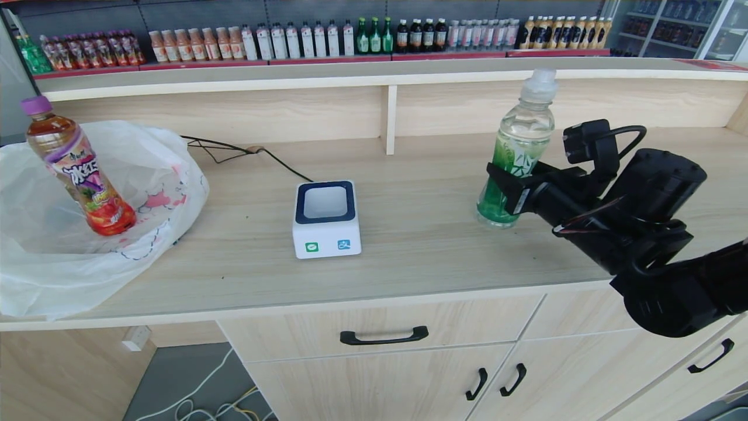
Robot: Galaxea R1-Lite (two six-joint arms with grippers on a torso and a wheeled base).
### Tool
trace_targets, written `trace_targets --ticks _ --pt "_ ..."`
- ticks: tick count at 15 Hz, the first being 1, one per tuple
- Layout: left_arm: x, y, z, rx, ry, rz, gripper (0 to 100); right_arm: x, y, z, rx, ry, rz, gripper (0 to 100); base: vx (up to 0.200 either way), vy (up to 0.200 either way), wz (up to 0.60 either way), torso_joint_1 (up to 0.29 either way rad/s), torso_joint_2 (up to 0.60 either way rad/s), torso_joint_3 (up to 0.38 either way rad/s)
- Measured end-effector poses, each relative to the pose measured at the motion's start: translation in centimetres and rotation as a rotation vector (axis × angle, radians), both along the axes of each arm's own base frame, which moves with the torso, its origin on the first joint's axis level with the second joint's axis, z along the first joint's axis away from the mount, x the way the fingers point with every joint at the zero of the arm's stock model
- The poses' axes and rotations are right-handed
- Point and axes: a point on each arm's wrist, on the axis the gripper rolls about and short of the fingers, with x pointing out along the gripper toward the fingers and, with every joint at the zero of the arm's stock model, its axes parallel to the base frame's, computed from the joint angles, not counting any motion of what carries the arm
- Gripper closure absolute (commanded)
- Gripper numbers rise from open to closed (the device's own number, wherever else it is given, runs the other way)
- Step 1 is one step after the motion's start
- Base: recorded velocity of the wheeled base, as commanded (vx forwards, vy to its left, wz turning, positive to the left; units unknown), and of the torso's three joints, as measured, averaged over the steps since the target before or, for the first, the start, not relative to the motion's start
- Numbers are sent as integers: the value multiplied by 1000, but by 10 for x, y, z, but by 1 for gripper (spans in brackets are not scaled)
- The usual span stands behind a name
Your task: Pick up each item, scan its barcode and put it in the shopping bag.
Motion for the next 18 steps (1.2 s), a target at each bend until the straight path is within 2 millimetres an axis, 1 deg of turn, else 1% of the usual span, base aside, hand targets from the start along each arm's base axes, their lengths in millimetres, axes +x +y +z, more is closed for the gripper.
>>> trace_targets --ticks 6,12,16,18 --pt "0 0 0 0 0 0 0 -11 -3 8 4 -26 18 100 0 0 0 0 0 0" --pt "0 0 0 1 0 0 0 -17 -5 16 15 -47 19 100 0 0 0 0 0 0" --pt "0 0 0 0 0 0 0 -18 -5 14 14 -44 20 100 0 0 0 0 0 0" --pt "0 0 0 0 0 0 0 -19 -6 9 8 -26 19 100 0 0 0 0 0 0"
